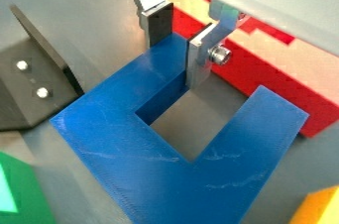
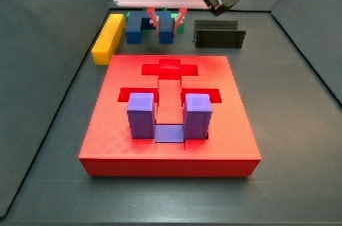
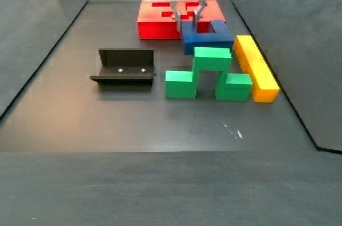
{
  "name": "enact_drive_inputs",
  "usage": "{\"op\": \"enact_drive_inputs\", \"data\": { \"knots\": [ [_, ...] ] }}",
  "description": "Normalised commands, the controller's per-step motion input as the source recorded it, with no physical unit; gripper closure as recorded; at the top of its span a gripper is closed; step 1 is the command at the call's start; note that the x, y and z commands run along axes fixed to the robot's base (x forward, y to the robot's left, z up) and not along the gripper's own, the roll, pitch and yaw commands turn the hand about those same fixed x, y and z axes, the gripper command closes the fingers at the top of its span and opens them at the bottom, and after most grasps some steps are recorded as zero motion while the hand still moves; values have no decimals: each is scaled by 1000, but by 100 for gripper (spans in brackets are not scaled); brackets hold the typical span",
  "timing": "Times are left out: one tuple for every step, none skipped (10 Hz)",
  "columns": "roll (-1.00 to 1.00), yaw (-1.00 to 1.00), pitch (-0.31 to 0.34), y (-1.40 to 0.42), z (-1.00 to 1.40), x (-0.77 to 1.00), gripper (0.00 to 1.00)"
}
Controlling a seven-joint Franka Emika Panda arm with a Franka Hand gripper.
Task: Pick up the blue object. Move up. Place the blue object on the fixture. Regrasp the blue object. Move to above the board. Insert the blue object.
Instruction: Place the blue object on the fixture.
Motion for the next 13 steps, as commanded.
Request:
{"op": "enact_drive_inputs", "data": {
  "knots": [
    [280,-103,409,-71,986,597,100],
    [0,-114,449,-37,866,691,100],
    [-46,-103,391,-29,866,697,100],
    [-260,-46,297,0,803,703,100],
    [-397,0,134,0,640,649,100],
    [-500,11,14,20,543,620,100],
    [-649,0,0,143,374,543,100],
    [-703,0,0,149,377,571,100],
    [-760,0,0,114,331,571,100],
    [-886,0,0,114,231,526,100],
    [-834,0,34,117,229,520,100],
    [-654,0,109,71,160,589,100],
    [-640,0,277,91,91,706,100]
  ]
}}
